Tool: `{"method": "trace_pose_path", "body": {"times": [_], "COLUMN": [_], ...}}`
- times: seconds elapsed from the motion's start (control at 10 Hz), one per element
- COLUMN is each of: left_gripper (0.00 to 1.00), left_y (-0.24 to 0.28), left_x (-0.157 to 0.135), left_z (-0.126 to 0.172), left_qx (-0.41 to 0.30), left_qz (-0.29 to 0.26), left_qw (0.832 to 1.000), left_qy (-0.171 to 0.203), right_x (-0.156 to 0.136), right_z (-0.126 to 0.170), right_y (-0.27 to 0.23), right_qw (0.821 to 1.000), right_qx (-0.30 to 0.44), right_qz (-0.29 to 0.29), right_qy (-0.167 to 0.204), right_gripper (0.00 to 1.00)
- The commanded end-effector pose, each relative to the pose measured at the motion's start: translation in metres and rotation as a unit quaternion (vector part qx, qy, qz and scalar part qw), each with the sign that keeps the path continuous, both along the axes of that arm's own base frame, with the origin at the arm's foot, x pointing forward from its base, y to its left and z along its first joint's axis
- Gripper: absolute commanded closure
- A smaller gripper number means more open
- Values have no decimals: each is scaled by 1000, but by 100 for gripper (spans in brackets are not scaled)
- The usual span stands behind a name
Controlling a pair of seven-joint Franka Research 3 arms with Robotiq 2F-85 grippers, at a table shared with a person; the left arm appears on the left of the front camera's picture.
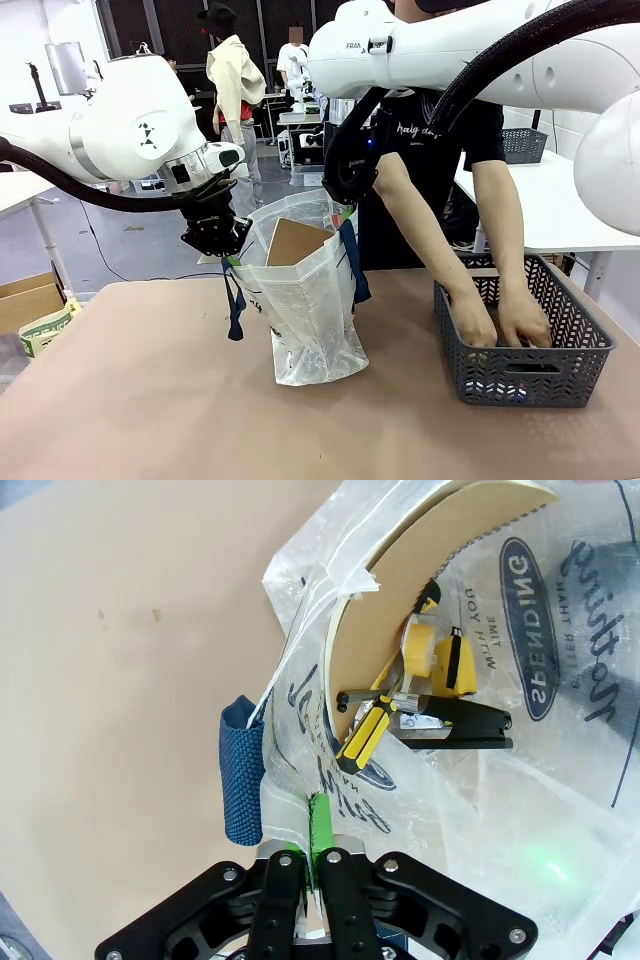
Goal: Transfer purchased items from the store into the shopping bag.
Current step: Move the Reusable shopping bag to the right side of the table.
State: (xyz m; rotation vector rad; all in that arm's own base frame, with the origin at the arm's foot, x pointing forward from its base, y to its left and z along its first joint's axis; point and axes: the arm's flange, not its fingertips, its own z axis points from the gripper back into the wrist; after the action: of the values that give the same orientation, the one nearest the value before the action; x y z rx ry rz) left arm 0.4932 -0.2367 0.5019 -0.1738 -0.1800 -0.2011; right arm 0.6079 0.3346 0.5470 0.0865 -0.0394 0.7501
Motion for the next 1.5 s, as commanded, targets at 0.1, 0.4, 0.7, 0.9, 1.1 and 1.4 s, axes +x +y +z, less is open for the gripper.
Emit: {"method": "trace_pose_path", "body": {"times": [0.1, 0.4, 0.7, 0.9, 1.1, 1.4], "left_gripper": [100, 100, 100, 100, 100, 100], "left_y": [0, 0, 0, 0, 0, 0], "left_x": [0, 0, 0, 0, 0, 0], "left_z": [1, 1, 1, 1, 1, 1], "left_qx": [-1, -1, -1, -1, -1, -1], "left_qz": [-3, -3, -3, -3, -3, -3], "left_qw": [1000, 1000, 1000, 1000, 1000, 1000], "left_qy": [0, 0, 0, 0, 0, 0], "right_x": [-1, -1, -1, -1, -1, -1], "right_z": [1, 1, 1, 1, 1, 1], "right_y": [1, 1, 1, 1, 1, 1], "right_qw": [1000, 1000, 1000, 1000, 1000, 1000], "right_qx": [0, 0, 0, 0, 0, 0], "right_qz": [1, 1, 1, 1, 1, 1], "right_qy": [-1, -1, -1, -1, -1, -1], "right_gripper": [100, 100, 100, 100, 100, 100]}}
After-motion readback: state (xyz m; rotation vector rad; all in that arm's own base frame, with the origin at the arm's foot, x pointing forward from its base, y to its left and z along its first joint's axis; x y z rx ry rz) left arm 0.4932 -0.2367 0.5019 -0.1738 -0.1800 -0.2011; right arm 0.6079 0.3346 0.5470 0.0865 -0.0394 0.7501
